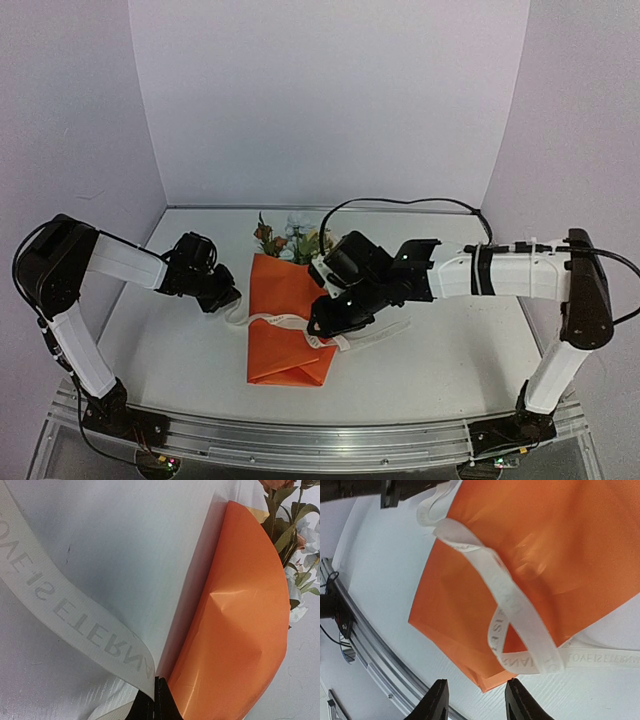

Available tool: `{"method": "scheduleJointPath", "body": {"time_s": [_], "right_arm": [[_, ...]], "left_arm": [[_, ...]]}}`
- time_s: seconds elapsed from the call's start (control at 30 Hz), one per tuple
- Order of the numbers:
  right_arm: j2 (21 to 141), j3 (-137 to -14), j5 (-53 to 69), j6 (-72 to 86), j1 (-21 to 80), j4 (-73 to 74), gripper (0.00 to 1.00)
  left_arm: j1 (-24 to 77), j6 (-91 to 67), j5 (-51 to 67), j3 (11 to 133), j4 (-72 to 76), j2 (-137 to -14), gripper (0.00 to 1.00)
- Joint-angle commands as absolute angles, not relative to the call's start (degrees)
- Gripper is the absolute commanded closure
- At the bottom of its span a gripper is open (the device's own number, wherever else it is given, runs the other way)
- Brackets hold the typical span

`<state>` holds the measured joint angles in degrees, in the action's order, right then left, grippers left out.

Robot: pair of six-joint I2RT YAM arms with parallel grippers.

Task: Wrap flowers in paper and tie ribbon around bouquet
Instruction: Cross the ribbon over the folded bouquet.

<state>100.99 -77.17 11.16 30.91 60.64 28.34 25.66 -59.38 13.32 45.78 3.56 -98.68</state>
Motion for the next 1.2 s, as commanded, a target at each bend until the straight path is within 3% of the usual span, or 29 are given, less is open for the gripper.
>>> {"method": "scheduleJointPath", "body": {"time_s": [0.0,0.7,1.17], "right_arm": [[103.5,-79.8,9.0,29.0,61.9,27.6,0.59],[113.7,-83.8,8.5,24.9,62.9,27.9,0.54],[118.6,-90.6,36.8,33.1,59.3,22.4,0.55]], "left_arm": [[25.2,-57.9,12.4,48.3,2.5,-97.9,1.00],[25.0,-57.6,12.1,49.2,1.6,-98.0,1.00],[24.6,-57.6,11.7,49.5,1.1,-97.3,1.00]]}}
